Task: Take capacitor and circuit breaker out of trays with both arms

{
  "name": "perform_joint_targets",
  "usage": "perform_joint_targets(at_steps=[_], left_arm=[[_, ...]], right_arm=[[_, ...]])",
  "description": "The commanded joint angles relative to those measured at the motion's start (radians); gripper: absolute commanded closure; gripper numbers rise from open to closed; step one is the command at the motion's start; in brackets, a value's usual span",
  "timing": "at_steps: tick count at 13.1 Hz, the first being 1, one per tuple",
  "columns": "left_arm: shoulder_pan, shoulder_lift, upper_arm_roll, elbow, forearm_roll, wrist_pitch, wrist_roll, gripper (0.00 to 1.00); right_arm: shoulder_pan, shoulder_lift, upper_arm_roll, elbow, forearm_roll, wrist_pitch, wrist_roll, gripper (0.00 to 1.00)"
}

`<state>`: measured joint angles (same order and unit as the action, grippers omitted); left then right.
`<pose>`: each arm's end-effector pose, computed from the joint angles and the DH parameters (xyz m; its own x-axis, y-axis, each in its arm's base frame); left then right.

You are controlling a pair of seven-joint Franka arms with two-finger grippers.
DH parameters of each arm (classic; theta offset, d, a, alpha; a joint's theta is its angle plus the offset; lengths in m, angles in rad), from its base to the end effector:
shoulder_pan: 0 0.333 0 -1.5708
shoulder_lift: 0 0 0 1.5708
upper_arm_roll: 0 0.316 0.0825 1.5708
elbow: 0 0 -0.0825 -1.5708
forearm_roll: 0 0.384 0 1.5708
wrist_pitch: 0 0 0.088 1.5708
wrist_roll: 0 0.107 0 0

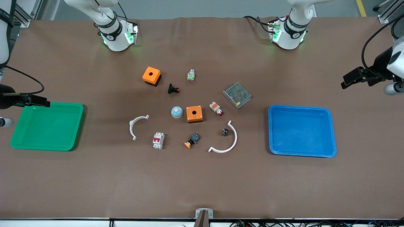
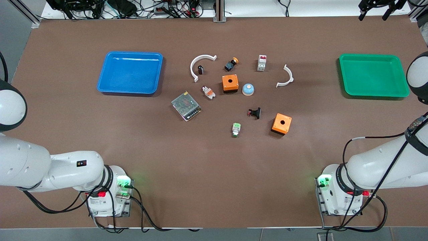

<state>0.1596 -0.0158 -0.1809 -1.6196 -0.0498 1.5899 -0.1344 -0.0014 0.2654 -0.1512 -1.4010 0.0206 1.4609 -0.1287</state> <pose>0.5503 -0.0177 0.6118 0.9933 0.1137 -0.0203 0.1145 -0.9924 0.0446 0.6112 -0.0800 0.5406 0.9792 -0.0213 -0.2019 -0.0232 -0.9997 -0.0070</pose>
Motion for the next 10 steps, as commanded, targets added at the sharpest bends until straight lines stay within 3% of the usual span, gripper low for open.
perform_joint_targets(at_steps=[1, 6, 10], left_arm=[[0.011, -0.001, 0.001, 0.020, -0.002, -0.004, 0.016, 0.00], [-0.011, 0.000, 0.027, 0.021, -0.004, -0.007, 0.015, 0.00], [-0.124, -0.001, 0.138, 0.021, -0.004, -0.008, 0.018, 0.00]], right_arm=[[-0.034, -0.015, 0.016, -0.015, -0.019, -0.002, -0.035, 0.00], [-0.035, -0.011, 0.019, 0.011, -0.002, -0.004, -0.032, 0.00], [-0.029, -0.064, 0.019, 0.004, -0.002, -0.074, -0.037, 0.00]])
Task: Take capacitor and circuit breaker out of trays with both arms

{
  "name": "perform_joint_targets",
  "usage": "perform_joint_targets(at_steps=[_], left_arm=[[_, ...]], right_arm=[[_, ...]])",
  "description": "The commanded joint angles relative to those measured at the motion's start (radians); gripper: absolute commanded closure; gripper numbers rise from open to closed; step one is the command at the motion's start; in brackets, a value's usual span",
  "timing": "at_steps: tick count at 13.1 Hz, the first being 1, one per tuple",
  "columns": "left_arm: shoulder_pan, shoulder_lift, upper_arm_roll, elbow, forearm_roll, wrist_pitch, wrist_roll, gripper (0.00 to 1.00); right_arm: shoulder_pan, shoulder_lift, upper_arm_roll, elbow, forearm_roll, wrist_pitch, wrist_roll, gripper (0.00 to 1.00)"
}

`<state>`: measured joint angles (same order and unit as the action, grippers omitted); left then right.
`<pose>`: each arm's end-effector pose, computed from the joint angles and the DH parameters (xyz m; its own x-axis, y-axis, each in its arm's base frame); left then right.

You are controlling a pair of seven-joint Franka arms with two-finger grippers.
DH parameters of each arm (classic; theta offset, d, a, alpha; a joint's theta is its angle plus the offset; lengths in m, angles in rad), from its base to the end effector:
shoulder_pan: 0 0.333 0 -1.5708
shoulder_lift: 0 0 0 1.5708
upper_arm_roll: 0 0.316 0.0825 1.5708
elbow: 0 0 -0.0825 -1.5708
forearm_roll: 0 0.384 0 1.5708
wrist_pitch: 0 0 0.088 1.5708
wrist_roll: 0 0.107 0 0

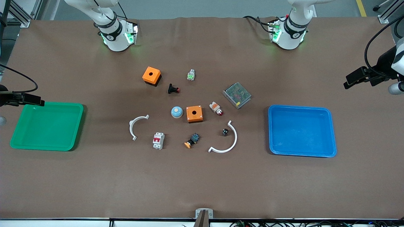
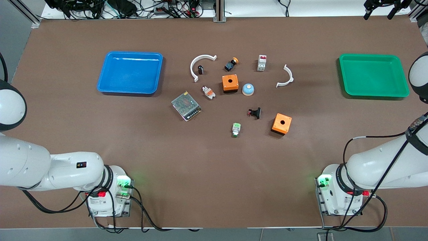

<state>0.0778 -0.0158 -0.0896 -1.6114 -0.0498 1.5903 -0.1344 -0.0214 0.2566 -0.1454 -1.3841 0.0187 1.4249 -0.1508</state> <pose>0.5508 -0.0121 0.6158 0.9923 0.1231 -0.0118 0.1235 -0.9912 0.0472 0.6049 -0.0885 0.5512 0.9772 -0.0127 -0.2118 -0.0160 -0.9998 -0.0139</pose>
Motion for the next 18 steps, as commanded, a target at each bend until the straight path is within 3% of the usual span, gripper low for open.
perform_joint_targets(at_steps=[1, 5, 9, 18], left_arm=[[-0.044, 0.000, 0.048, 0.015, -0.004, -0.009, 0.018, 0.00], [-0.091, 0.000, 0.096, 0.022, -0.004, -0.009, 0.016, 0.00], [-0.085, 0.019, 0.085, 0.028, -0.004, -0.004, 0.018, 0.00], [-0.085, 0.020, 0.087, 0.036, 0.016, 0.028, 0.082, 0.00]], right_arm=[[-0.008, -0.078, 0.017, -0.021, 0.000, -0.035, -0.015, 0.00], [-0.005, -0.175, 0.018, -0.113, 0.000, 0.011, -0.016, 0.00], [0.003, -0.296, 0.020, -0.274, -0.002, 0.112, -0.016, 0.00], [0.017, -0.352, 0.020, -0.314, -0.002, 0.115, -0.016, 0.00]])
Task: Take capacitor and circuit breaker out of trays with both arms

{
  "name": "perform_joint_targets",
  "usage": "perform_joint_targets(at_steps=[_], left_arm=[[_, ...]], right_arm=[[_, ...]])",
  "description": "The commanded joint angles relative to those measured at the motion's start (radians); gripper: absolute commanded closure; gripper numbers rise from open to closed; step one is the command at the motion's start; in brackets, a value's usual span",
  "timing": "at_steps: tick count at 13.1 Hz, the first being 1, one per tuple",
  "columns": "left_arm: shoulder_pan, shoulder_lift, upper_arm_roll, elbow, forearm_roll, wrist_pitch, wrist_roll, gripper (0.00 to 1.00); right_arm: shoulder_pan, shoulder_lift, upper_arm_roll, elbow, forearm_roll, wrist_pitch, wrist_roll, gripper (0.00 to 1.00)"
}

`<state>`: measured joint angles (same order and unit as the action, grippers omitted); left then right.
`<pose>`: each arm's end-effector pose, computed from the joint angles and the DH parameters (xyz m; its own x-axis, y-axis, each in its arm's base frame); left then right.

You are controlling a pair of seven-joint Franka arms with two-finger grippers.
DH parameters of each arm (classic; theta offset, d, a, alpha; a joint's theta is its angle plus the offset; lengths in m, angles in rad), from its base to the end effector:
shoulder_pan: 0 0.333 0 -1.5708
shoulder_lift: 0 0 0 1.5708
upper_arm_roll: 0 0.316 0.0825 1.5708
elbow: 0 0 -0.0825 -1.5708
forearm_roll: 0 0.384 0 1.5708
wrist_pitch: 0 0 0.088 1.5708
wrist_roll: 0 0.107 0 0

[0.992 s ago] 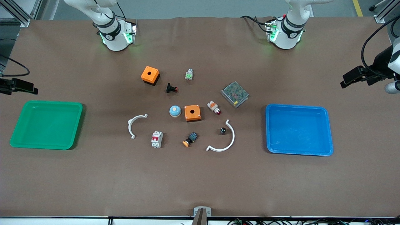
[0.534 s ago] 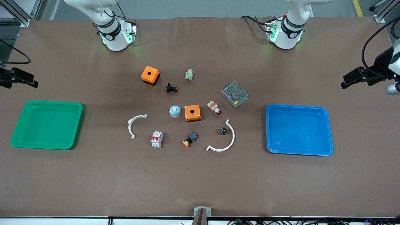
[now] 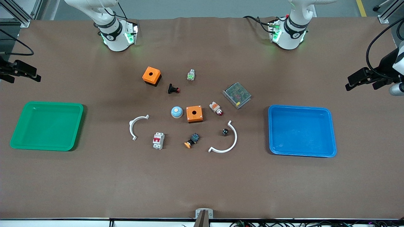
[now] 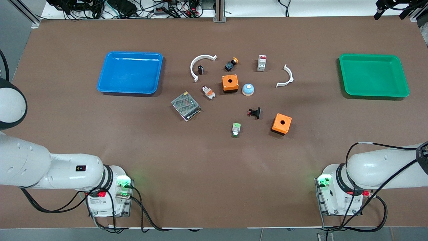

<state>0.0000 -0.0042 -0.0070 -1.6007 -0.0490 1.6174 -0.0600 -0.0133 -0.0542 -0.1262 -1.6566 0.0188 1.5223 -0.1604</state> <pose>0.5573 -0.0089 0.6169 0.9983 0.0552 0.0179 0.0542 -0.9973 0.0501 0.5258 -0.0735 0.6094 0.9969 0.0229 -0.0753 0.0201 -0.9991 -0.0381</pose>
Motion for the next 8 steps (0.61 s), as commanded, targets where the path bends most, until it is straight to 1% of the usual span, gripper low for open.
perform_joint_targets(at_steps=[1, 8], left_arm=[[-0.009, 0.009, 0.002, 0.025, 0.015, 0.001, 0.000, 0.00], [-0.009, 0.010, -0.004, 0.025, 0.028, 0.001, -0.001, 0.00]], right_arm=[[0.009, -0.044, 0.000, -0.042, -0.003, 0.016, -0.007, 0.00], [0.009, -0.053, 0.000, -0.040, -0.013, 0.024, -0.007, 0.00]])
